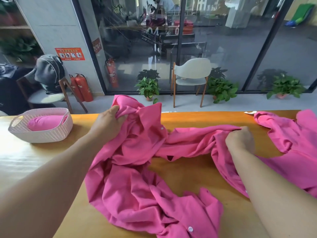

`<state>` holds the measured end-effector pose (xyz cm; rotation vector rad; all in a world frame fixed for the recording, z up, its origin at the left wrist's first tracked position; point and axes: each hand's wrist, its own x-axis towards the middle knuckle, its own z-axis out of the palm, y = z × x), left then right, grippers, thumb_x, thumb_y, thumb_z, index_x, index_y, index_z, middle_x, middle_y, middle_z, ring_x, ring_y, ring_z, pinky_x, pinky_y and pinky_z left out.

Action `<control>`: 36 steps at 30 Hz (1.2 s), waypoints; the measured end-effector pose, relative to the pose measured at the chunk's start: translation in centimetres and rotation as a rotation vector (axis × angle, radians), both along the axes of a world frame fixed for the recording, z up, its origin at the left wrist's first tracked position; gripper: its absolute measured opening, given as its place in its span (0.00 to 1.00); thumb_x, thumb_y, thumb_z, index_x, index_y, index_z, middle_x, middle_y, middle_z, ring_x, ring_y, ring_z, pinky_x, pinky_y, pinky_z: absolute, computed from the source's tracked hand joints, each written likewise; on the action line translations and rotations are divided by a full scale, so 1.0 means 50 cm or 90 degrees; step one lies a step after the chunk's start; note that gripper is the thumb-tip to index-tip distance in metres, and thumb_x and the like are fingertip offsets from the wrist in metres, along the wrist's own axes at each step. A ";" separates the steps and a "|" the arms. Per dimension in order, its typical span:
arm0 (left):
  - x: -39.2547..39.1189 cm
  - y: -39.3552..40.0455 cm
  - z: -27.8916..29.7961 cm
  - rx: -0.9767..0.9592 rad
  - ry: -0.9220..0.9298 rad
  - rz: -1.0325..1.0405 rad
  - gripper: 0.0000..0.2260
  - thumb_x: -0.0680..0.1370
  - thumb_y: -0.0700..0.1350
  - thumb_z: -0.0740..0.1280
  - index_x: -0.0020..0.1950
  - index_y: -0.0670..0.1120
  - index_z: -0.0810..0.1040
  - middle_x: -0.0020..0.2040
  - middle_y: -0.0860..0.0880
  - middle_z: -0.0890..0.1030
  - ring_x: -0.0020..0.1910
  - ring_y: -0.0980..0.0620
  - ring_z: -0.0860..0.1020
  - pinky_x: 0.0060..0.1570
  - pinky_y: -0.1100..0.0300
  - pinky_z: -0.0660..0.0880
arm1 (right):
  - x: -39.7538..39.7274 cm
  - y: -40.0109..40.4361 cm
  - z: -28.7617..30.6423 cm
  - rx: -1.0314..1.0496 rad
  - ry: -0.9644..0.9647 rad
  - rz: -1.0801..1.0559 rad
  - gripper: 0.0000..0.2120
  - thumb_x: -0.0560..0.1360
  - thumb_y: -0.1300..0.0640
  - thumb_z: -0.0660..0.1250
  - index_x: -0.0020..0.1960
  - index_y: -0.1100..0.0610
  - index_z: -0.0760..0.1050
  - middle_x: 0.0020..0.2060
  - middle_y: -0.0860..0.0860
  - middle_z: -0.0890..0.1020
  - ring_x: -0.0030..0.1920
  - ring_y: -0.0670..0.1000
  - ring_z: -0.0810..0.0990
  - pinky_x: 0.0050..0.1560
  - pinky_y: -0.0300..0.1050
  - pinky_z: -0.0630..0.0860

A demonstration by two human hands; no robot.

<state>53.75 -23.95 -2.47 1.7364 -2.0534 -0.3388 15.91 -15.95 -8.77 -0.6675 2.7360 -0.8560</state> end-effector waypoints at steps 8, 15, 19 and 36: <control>-0.066 0.028 -0.129 0.085 -0.007 0.029 0.43 0.73 0.66 0.66 0.79 0.46 0.52 0.77 0.42 0.57 0.75 0.41 0.59 0.73 0.46 0.59 | 0.060 -0.004 -0.008 0.232 0.207 0.227 0.18 0.79 0.59 0.60 0.68 0.56 0.69 0.64 0.56 0.66 0.60 0.60 0.76 0.58 0.54 0.74; -0.084 0.092 -0.260 0.148 -0.354 0.036 0.58 0.65 0.73 0.67 0.79 0.50 0.35 0.79 0.42 0.38 0.77 0.36 0.48 0.72 0.39 0.52 | 0.245 -0.036 -0.052 0.222 0.268 0.601 0.22 0.74 0.55 0.66 0.67 0.56 0.71 0.70 0.53 0.65 0.68 0.57 0.69 0.65 0.53 0.70; -0.059 0.086 -0.271 0.085 -0.376 0.074 0.39 0.76 0.51 0.64 0.80 0.50 0.44 0.75 0.41 0.59 0.62 0.42 0.73 0.58 0.49 0.72 | 0.280 -0.035 -0.115 0.307 0.140 0.657 0.42 0.71 0.41 0.72 0.77 0.53 0.56 0.72 0.55 0.64 0.69 0.59 0.70 0.66 0.53 0.70; -0.063 0.029 -0.230 0.252 0.103 0.268 0.13 0.77 0.43 0.60 0.59 0.40 0.74 0.57 0.40 0.80 0.52 0.40 0.77 0.48 0.52 0.72 | 0.211 -0.036 -0.072 0.447 0.198 0.500 0.30 0.74 0.46 0.66 0.73 0.55 0.68 0.73 0.55 0.65 0.71 0.57 0.67 0.65 0.52 0.69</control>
